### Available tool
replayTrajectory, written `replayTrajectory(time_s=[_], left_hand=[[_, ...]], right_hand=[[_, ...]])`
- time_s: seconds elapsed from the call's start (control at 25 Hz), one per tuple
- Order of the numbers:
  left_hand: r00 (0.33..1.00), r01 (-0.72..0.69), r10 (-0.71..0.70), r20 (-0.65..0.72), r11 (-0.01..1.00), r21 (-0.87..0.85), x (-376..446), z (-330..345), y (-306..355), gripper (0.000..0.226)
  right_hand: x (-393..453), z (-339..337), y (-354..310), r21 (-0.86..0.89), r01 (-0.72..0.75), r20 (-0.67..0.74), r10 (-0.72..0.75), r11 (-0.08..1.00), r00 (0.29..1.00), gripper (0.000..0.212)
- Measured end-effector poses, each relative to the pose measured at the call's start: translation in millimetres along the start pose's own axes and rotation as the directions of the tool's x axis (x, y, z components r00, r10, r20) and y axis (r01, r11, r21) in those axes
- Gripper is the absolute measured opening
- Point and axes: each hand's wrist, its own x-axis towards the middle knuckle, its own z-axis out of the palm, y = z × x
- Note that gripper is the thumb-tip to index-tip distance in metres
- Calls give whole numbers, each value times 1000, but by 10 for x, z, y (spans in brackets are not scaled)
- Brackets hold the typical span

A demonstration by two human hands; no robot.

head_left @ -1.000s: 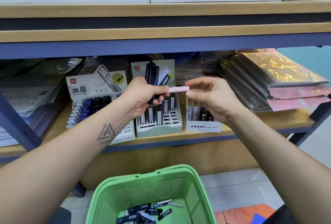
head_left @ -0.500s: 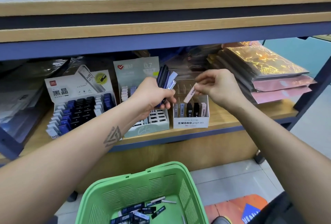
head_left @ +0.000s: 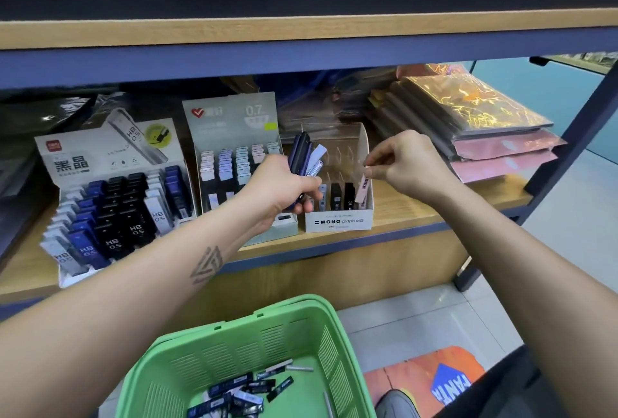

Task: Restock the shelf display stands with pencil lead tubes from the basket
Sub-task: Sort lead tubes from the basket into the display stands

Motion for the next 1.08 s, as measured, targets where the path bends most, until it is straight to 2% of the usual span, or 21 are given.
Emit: replayTrajectory(time_s=[0.12,0.24,0.36,0.6,0.76,0.88,0.96,1.08], left_hand=[[1000,12,-11,2,1000,-16,10,-16,40,11],[1000,-3,2,-16,999,-54,45,-117,120,7],[999,-2,-2,-54,997,-75,54,-232,145,6],[999,35,-35,-17,999,-20,-11,-292,110,5],[999,29,-29,-12,999,-35,-6,-308,117,5],[1000,27,-27,1,999,-34,16,-264,95,12],[999,24,-24,22,999,-24,27,-212,77,11],[999,27,-27,40,1000,-6,35,-122,51,9]], right_hand=[[5,-5,-3,68,0,8,-1,998,1000,9],[56,28,-81,274,-40,26,35,961,999,10],[84,147,-199,431,-109,115,65,896,991,10],[112,253,-280,485,-134,183,50,864,982,9],[103,219,-276,454,-121,167,49,883,985,10],[124,58,-128,237,-62,66,48,969,997,11],[89,14,-40,71,-28,53,24,997,998,11],[22,98,25,-24,-2,47,3,1000,999,9]])
